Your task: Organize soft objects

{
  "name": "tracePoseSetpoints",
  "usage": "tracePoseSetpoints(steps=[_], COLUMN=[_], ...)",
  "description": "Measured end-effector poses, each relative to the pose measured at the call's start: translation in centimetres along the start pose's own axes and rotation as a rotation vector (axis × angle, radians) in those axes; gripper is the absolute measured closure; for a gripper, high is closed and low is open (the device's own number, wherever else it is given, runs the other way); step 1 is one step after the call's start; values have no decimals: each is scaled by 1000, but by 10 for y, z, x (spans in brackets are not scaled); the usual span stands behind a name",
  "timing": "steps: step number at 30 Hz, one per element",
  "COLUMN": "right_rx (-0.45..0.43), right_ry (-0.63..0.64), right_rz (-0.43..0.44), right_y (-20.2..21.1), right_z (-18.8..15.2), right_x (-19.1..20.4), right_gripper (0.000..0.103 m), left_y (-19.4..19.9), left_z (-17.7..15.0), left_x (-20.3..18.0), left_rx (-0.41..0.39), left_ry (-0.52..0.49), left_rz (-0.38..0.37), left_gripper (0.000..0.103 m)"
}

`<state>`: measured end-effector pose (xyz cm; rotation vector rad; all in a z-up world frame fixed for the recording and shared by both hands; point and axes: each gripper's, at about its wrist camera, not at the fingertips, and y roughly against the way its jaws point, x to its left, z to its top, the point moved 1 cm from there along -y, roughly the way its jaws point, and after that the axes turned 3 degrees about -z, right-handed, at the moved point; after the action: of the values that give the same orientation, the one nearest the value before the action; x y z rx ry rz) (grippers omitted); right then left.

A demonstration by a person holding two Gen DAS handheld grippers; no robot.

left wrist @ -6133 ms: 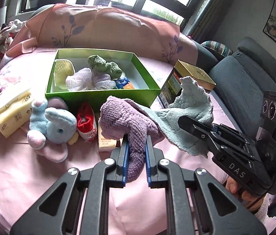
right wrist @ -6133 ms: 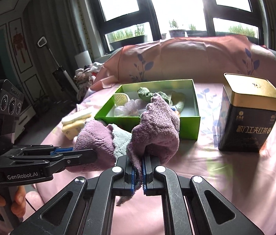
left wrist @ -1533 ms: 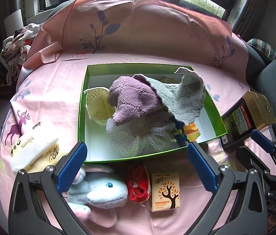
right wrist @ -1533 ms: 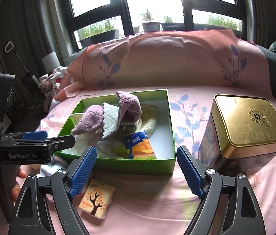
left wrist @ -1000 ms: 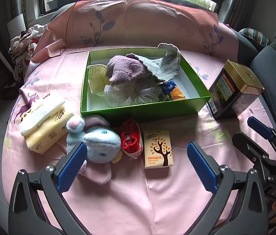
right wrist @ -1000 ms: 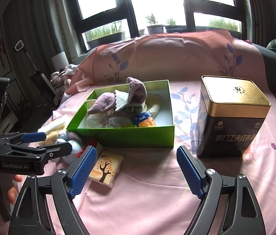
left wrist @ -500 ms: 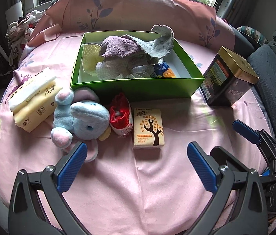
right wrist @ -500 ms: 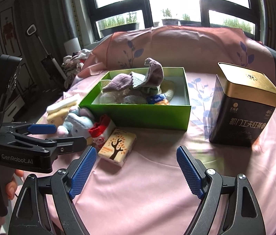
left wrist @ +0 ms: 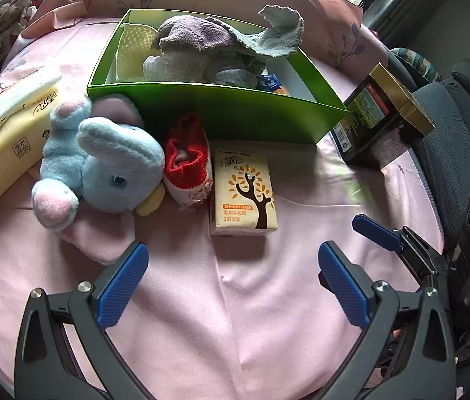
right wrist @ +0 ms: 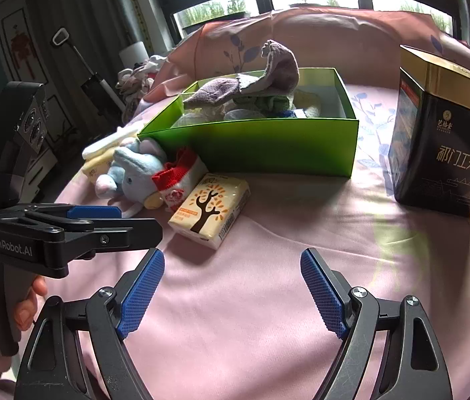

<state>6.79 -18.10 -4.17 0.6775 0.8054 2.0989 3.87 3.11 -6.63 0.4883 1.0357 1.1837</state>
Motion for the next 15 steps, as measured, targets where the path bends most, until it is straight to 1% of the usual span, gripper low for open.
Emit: tracePoseSetpoints(steps=[3,8,9,12,15], right_rx=[12,25,26,31,42], right_ry=[11,19,21,28,25], right_rz=[15,45,55,74,90], right_y=[-5,-14,-15,-21,-29], right_z=[-3,-7,-8,-9,-10], right_x=[1,5,6,9,10], right_gripper=[19,19,19,19,19], left_y=[-2,0,1,-2,-8], left_z=[0,-1,-1,1,4], left_x=[4,7,7,6,3], left_rx=[5,-9,-13,-4,5], left_ry=[18,41,43,42,35], left_rz=[-52,-192,-207,-210,-192], left_gripper=[1,1,1,2,2])
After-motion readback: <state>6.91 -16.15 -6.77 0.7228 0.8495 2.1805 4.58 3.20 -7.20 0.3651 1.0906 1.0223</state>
